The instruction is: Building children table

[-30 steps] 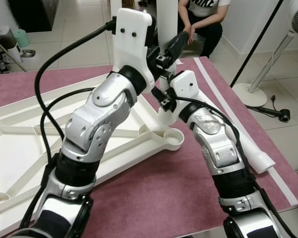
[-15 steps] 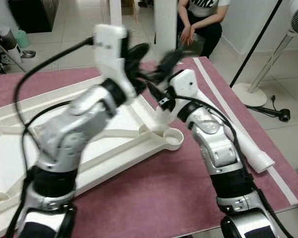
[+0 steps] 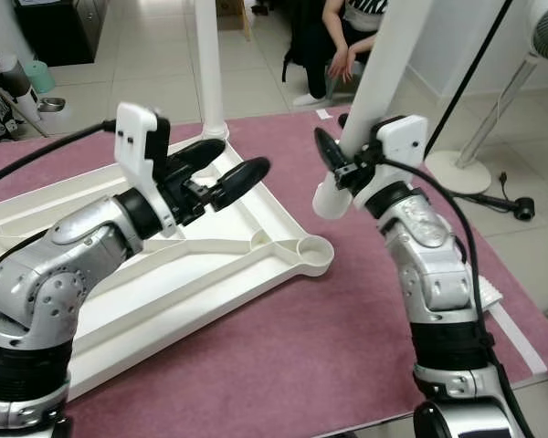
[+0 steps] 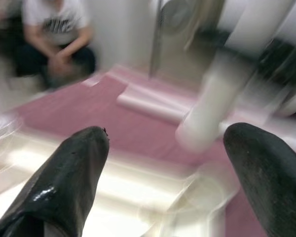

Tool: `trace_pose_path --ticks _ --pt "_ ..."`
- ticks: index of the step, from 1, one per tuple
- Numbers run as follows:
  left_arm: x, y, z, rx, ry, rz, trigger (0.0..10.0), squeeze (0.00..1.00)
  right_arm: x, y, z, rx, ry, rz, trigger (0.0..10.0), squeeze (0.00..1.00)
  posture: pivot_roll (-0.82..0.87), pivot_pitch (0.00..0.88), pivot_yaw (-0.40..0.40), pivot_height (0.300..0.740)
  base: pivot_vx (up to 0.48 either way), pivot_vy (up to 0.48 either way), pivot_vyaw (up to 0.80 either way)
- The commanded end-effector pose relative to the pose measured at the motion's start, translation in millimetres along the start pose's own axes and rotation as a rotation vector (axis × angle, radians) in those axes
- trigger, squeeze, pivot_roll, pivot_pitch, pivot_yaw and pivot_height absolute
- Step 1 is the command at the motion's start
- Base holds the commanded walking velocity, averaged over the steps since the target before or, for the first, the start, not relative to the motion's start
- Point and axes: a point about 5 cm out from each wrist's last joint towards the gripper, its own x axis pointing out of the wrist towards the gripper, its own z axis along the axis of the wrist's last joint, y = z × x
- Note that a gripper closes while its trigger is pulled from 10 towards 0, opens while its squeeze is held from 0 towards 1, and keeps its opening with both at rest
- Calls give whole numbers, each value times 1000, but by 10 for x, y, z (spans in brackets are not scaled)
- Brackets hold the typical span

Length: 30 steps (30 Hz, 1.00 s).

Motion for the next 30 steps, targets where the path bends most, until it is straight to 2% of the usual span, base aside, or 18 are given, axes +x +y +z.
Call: trace_pose_path --ticks 1,2,3,5,6,7,9,15,19,24,25,26,27,28,30 --pt "30 -2 -124 44 69 17 10000 0 -2 47 75 17 -34 22 10000 0 26 0 65 740 0 0 0" --pt "47 -16 -301 129 178 14 10000 0 -19 97 96 30 -45 40 10000 0 26 0 65 740 0 0 0" --pt "47 -16 -301 129 178 14 10000 0 -19 97 96 30 -45 40 10000 0 26 0 65 740 0 0 0" --pt "178 -131 -670 184 317 -30 10000 0 -50 209 50 76 -40 70 10000 0 27 0 65 740 0 0 0" --pt "263 -195 -815 179 358 -41 10000 0 -63 244 -2 97 -25 73 10000 0 21 0 67 740 0 0 0" --pt "263 -195 -815 179 358 -41 10000 0 -63 244 -2 97 -25 73 10000 0 21 0 67 740 0 0 0" --pt "356 -265 -945 179 394 -48 10000 0 -82 267 -73 128 -2 66 10000 0 17 0 71 740 0 0 0" --pt "465 -332 -1007 149 403 -53 10000 0 -125 264 -185 160 37 44 10000 0 16 0 78 740 0 0 0" --pt "547 -321 -1066 140 415 -6 10000 0 -162 302 -278 167 79 43 10000 0 9 0 82 740 0 0 0" --pt "548 -307 -1049 142 399 -2 10000 0 -182 293 -262 138 100 52 10000 0 4 0 73 740 0 0 0" --pt "539 -303 -1026 139 389 -12 10000 0 -186 274 -232 116 101 57 10000 0 4 0 69 740 0 0 0" --pt "536 -287 -983 127 370 -21 9569 0 -185 257 -191 96 95 64 10000 0 1 0 68 740 0 0 0" --pt "519 -271 -897 99 325 -42 10000 0 -181 244 -149 76 86 72 10000 0 -1 0 67 740 0 0 0" --pt "519 -271 -897 99 325 -42 10000 0 -181 244 -149 76 86 72 10000 0 -1 0 67 740 0 0 0" --pt "449 -228 -672 32 202 -94 10000 0 -175 229 -103 61 73 79 10000 0 -2 0 67 740 0 0 0"
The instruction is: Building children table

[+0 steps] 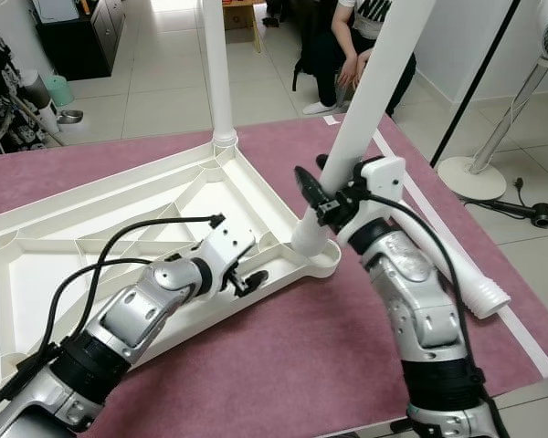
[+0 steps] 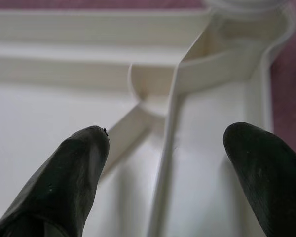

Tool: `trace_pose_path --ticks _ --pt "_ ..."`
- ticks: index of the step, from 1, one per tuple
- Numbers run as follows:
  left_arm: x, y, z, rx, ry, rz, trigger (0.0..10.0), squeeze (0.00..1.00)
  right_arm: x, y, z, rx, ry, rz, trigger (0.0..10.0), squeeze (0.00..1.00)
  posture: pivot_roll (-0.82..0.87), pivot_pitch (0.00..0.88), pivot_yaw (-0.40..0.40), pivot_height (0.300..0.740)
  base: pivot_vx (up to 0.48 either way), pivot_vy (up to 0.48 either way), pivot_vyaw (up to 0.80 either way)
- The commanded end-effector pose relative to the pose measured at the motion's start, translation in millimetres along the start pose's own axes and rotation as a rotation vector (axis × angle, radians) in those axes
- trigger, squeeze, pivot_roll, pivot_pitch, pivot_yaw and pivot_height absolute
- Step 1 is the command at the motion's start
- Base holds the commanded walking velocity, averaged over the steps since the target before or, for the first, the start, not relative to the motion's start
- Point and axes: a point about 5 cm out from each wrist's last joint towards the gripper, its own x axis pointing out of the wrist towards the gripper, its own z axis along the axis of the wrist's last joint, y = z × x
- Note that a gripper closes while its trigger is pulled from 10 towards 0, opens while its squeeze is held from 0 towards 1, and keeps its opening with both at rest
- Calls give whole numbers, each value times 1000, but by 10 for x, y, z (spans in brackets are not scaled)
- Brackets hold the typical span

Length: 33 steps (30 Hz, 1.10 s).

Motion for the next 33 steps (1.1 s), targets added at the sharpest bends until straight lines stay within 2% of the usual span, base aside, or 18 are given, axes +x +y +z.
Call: trace_pose_path --ticks 1,2,3,5,8,10,12,13,14,15,17,19,23,26,30,31,32,33 --pt "-70 36 113 -3 -62 -27 10000 0 20 15 70 -8 -22 12 10000 0 -2 0 67 740 0 0 0" --pt "-162 72 211 -15 -120 -53 10000 0 19 9 74 -10 -24 11 10000 0 2 0 65 740 0 0 0" --pt "-162 72 211 -15 -120 -53 10000 0 19 9 74 -10 -24 11 10000 0 2 0 65 740 0 0 0" --pt "-331 130 344 10 -178 -95 10000 0 19 0 58 -8 -23 5 10000 0 14 0 66 740 0 0 0" --pt "-407 136 377 43 -178 -117 10000 0 19 -3 50 -6 -23 1 10000 0 14 0 66 740 0 0 0" --pt "-492 36 311 102 -121 -169 10000 0 18 3 34 1 -22 -3 10000 0 23 0 71 740 0 0 0" --pt "-492 36 311 102 -121 -169 10000 0 18 3 34 1 -22 -3 10000 0 23 0 71 740 0 0 0" --pt "-496 -64 232 110 -83 -196 10000 0 16 8 28 4 -21 -4 10000 0 22 0 76 740 0 0 0" --pt "-496 -64 232 110 -83 -196 10000 0 16 8 28 4 -21 -4 10000 0 22 0 76 740 0 0 0" --pt "-470 -178 130 99 -43 -210 10000 0 12 12 25 8 -18 -5 10000 0 20 0 73 740 0 0 0" --pt "-470 -178 130 99 -43 -210 10000 0 12 12 25 8 -18 -5 10000 0 20 0 73 740 0 0 0" --pt "-376 -312 -20 69 8 -188 10000 0 7 11 21 10 -13 -7 10000 0 20 0 69 740 0 0 0" --pt "-313 -336 -69 65 20 -156 10000 0 7 6 22 10 -10 -8 10000 0 19 0 65 740 0 0 0" --pt "-157 -308 -180 49 56 -47 10000 0 23 5 33 11 -9 -4 10000 0 19 0 62 740 0 0 0" --pt "-133 -275 -200 54 64 -15 10000 0 30 17 38 17 -10 3 10000 0 21 0 59 740 0 0 0" --pt "-120 -243 -220 60 74 7 9176 0 37 41 44 28 -12 15 10000 0 20 0 58 740 0 0 0" --pt "-120 -243 -220 60 74 7 9176 0 37 41 44 28 -12 15 10000 0 20 0 58 740 0 0 0" --pt "-125 -209 -236 74 81 23 4980 0 40 71 44 40 -9 33 10000 0 20 0 54 740 0 0 0"
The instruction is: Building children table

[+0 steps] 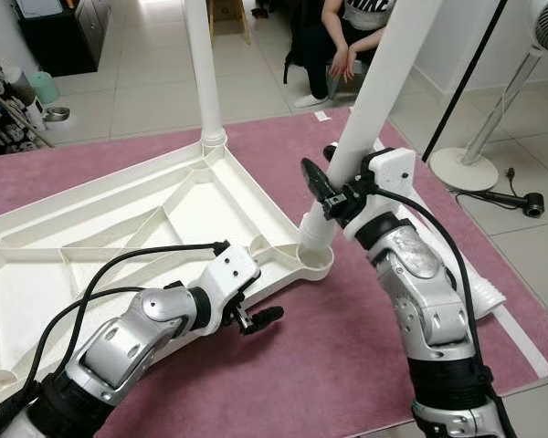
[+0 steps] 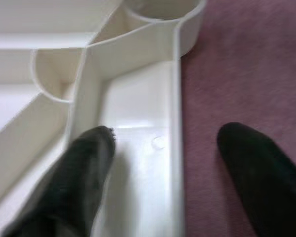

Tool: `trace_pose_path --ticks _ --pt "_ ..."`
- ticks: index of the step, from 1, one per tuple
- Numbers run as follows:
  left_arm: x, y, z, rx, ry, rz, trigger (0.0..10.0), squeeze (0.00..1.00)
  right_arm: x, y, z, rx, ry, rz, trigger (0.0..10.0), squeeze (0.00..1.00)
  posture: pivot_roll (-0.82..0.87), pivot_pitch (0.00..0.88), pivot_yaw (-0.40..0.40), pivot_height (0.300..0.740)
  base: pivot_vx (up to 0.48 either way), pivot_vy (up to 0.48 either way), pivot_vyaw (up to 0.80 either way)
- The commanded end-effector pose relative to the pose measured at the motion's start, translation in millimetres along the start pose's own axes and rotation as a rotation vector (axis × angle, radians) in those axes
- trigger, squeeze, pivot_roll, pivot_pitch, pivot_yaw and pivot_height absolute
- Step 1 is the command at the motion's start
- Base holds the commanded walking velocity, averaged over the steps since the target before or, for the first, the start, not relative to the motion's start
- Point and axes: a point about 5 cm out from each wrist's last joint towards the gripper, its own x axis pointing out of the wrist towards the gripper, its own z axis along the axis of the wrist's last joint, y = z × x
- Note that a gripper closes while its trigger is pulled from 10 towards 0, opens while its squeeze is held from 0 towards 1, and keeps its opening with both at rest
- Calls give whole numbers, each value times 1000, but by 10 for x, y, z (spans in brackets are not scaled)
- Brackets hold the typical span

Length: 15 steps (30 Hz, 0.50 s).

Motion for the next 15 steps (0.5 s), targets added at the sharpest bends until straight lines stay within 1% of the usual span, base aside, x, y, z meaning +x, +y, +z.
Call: trace_pose_path --ticks 1,2,3,4,5,6,12,15 --pt "-23 111 -60 29 28 141 4980 0 26 76 42 22 -15 43 10000 0 20 0 54 740 0 0 0" --pt "-23 111 -60 29 28 141 4980 0 26 76 42 22 -15 43 10000 0 20 0 54 740 0 0 0" --pt "-33 119 -76 40 34 140 3647 0 23 96 22 32 -5 56 10000 0 21 0 46 740 0 0 0" --pt "-33 119 -76 40 34 140 3647 0 23 96 22 32 -5 56 10000 0 21 0 46 740 0 0 0" --pt "-47 110 -95 55 43 129 588 0 18 115 -2 47 6 68 10000 0 22 0 42 740 0 0 0" --pt "-56 101 -115 62 52 122 0 0 15 128 -24 55 13 75 10000 0 22 0 40 740 0 0 0" --pt "-49 84 -172 74 73 117 0 0 13 161 -82 64 36 92 10000 0 22 0 36 740 0 0 0" --pt "-36 51 -218 77 85 95 0 0 -15 173 -123 41 59 106 10000 0 19 0 36 740 0 0 0"
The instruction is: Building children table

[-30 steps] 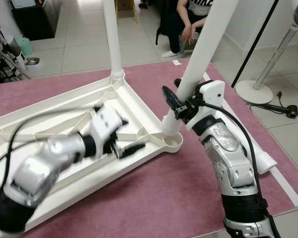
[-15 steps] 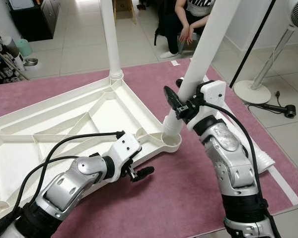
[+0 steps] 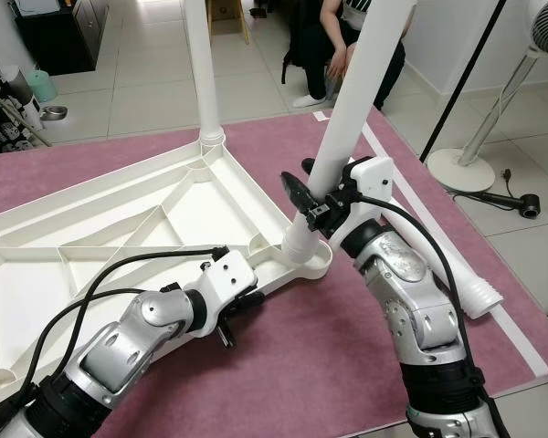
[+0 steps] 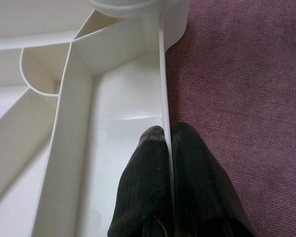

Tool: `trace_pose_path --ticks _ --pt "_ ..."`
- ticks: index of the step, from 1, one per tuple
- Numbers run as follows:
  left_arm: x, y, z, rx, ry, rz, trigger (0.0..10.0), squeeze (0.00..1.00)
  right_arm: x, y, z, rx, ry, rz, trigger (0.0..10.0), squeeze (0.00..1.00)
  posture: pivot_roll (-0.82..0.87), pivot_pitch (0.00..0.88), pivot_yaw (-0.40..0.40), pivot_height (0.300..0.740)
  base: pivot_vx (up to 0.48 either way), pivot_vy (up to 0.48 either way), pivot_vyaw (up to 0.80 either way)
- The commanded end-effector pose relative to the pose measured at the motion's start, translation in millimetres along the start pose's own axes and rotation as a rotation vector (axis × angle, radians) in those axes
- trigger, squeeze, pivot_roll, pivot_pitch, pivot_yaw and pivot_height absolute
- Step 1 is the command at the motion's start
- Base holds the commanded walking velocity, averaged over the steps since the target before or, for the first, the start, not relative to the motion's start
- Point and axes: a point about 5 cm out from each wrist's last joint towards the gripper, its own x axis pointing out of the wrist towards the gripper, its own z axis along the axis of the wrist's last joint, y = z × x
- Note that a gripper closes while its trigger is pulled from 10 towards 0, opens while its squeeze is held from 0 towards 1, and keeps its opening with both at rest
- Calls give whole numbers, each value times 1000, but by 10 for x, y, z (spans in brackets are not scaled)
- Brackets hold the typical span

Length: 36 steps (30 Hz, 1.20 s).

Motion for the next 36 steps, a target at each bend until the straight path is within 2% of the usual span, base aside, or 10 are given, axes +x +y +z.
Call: trace_pose_path --ticks 1,10,11,12,21,28,36 --pt "-21 58 -167 -1 77 72 0 0 -15 29 -36 -11 19 19 10000 0 16 0 36 740 0 0 0" --pt "-3 60 -173 9 77 67 0 0 -64 12 -17 -36 24 20 10000 0 7 0 44 740 0 0 0" --pt "-7 83 -154 23 74 62 3020 0 -89 -17 3 -46 24 20 10000 0 6 0 48 740 0 0 0" --pt "-21 120 -134 34 71 56 10000 0 -113 -47 13 -54 27 19 10000 0 6 0 52 740 0 0 0" --pt "-118 290 -117 61 78 39 10000 0 -141 -86 4 -62 28 12 10000 0 3 0 60 740 0 0 0" --pt "-100 260 -107 62 71 27 10000 0 -100 -115 -10 -69 14 -6 10000 0 3 0 60 740 0 0 0" --pt "-105 228 -109 49 62 15 10000 0 31 -117 -23 -71 -11 30 10000 0 17 0 71 740 0 0 0"
